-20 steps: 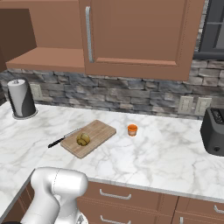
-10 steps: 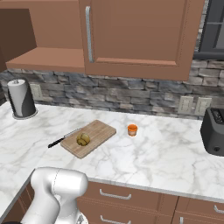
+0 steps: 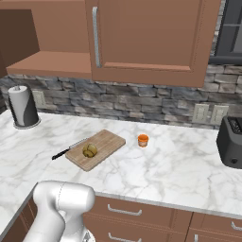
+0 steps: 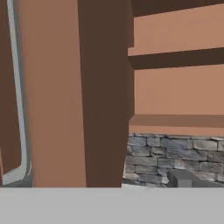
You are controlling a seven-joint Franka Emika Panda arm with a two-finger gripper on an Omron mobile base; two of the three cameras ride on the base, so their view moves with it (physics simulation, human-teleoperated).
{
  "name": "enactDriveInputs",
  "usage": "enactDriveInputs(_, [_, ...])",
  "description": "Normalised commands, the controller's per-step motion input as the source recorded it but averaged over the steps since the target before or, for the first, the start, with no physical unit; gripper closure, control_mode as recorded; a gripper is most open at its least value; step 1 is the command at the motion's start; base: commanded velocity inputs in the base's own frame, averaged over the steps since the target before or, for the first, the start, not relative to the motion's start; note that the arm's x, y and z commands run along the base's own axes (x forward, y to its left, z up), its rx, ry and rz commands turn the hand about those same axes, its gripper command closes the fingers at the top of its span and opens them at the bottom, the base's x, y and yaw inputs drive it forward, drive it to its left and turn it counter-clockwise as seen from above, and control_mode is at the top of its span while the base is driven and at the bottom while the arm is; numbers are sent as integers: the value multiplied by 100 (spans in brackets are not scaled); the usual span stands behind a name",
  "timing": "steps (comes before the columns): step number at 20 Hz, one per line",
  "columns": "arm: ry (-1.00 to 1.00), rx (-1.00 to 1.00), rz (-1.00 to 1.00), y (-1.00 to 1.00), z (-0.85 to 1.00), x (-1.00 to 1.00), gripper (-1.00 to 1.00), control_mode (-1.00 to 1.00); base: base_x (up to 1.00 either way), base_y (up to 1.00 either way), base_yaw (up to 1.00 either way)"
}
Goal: Pick the bread, place it on the cutting board, pick the jam, place it on the counter, and close the cabinet.
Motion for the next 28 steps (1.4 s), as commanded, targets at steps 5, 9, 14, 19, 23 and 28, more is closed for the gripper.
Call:
enactDriveInputs(5, [-3,0,-3,-22,0,2,-100,-100,0,0,0])
enactDriveInputs(9, [-3,0,-3,-22,-3,1,-100,-100,0,0,0])
enactDriveInputs(14, [-4,0,-3,-22,-2,0,-100,-100,0,0,0])
enactDriveInputs(19, [-3,0,-5,-18,-3,0,-100,-100,0,0,0])
enactDriveInputs(23, [-2,0,-7,-17,-1,0,-100,-100,0,0,0])
enactDriveInputs(28, [-1,0,-8,-14,0,0,-100,-100,0,0,0])
